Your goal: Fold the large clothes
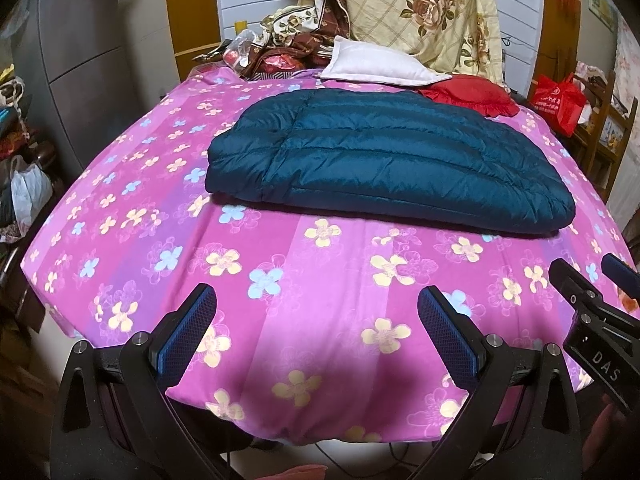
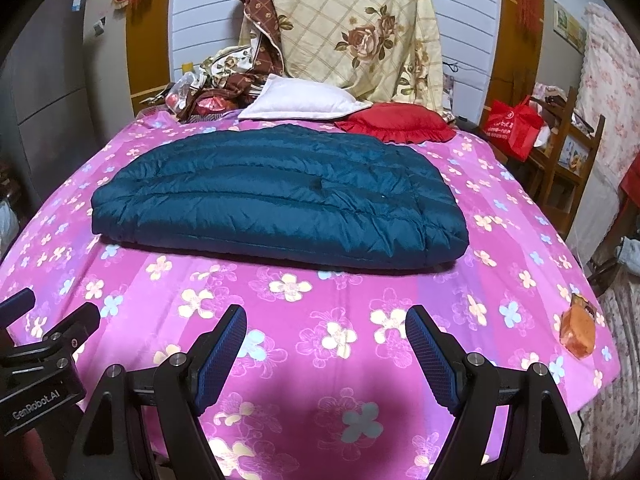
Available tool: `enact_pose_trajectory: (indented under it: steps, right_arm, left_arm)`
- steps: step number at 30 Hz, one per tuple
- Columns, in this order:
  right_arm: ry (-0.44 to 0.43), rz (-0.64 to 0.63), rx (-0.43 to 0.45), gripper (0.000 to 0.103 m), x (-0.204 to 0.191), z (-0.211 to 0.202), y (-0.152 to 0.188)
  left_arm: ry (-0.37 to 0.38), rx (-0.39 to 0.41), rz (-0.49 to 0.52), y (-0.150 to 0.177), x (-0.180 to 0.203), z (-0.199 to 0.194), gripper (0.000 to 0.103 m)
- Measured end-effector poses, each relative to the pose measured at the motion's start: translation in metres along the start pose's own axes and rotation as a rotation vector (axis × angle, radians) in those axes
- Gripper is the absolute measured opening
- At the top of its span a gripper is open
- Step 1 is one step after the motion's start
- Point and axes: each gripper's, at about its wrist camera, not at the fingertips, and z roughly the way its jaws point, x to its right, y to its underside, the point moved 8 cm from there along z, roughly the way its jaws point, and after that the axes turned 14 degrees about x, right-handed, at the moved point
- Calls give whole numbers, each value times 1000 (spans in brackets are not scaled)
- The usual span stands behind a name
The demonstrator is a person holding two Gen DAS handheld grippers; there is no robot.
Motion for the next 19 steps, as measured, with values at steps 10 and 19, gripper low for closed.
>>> enact_pose_trajectory:
  steps: [10,19]
  right_arm:
    - [-4,0,-16,80,-2,4,4]
    - [-2,8,-23,80,0,5,7]
  left_arm:
    - [-8,20,16,0,-2,0,101]
    - [-11,-5,-9,3,-2,2,101]
